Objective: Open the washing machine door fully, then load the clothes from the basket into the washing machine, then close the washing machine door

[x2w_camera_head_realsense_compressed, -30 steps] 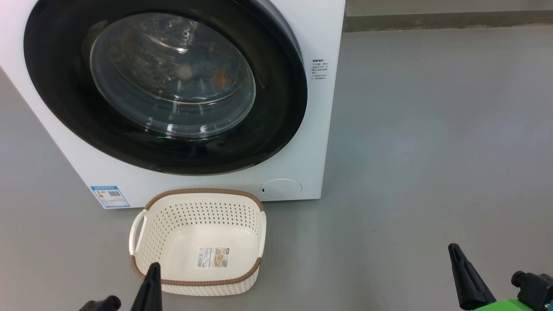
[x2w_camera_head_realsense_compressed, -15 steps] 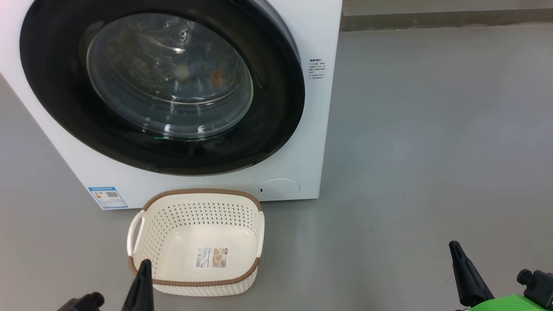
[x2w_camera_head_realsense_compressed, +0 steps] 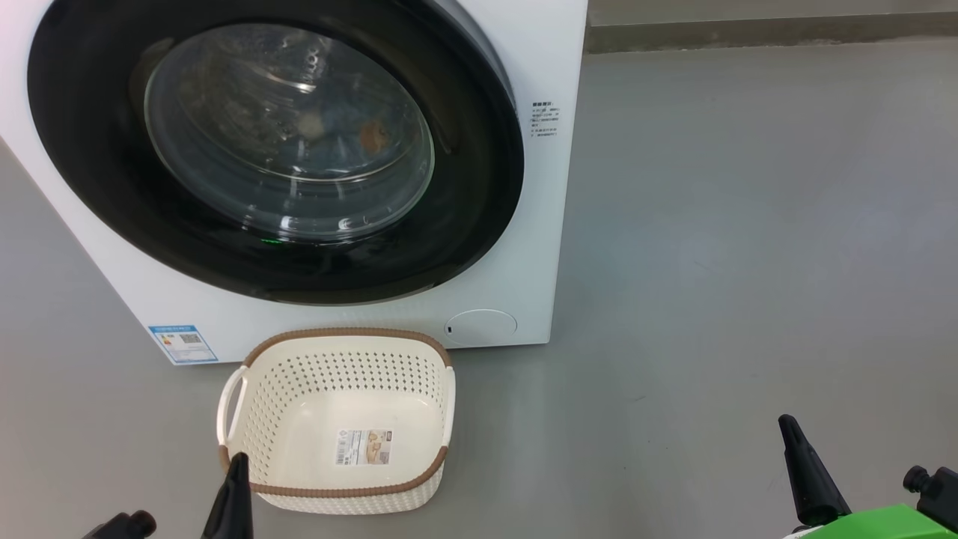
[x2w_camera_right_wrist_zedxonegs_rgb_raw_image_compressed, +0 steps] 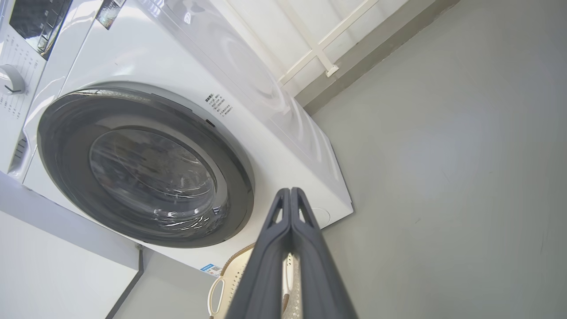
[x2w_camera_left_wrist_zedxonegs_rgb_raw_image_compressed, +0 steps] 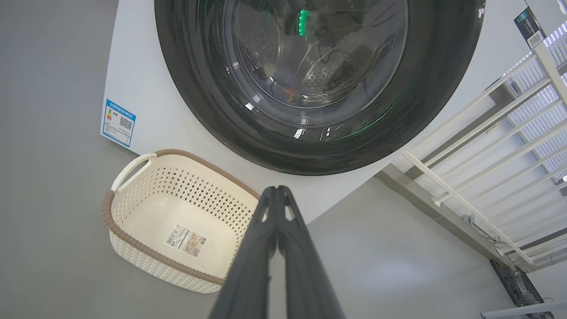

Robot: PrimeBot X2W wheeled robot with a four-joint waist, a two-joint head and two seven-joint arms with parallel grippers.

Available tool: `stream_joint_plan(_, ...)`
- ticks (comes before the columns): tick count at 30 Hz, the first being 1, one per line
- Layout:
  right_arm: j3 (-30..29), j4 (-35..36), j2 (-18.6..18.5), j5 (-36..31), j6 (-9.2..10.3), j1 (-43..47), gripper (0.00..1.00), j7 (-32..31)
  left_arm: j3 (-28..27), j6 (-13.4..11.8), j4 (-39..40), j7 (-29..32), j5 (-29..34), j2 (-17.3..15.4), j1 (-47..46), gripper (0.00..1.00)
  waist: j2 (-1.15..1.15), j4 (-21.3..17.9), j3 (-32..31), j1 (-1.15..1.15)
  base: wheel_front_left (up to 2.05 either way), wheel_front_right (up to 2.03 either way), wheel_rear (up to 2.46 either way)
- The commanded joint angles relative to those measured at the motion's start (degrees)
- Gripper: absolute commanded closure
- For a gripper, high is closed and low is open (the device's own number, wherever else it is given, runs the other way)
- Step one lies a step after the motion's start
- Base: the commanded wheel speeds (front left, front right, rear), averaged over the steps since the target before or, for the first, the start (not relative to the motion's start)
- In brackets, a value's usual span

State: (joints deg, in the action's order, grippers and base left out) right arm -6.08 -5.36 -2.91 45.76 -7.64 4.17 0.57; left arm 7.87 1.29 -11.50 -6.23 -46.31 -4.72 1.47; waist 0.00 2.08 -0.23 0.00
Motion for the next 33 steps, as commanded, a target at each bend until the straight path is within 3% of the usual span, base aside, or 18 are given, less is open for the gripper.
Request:
stream_joint_plan(1,0.46,1.02,-0.48,1.67,0.06,-2.6,1.0,-0.14,-1.47,0.58,0.73,0.28,-1.63,-0.29,-2.99,1.0,0.0,-0.03,0.01,0.0,0.0,0.0,0.0)
stream_joint_plan(33,0.31,-3.26,-0.44,21.69,0.1,-6.01,1.0,-3.01,-6.64,3.07,-0.7,5.35,-21.67,0.25,-5.0,1.0,0.0,-0.94,0.19,0.0,0.0,0.0,0.0)
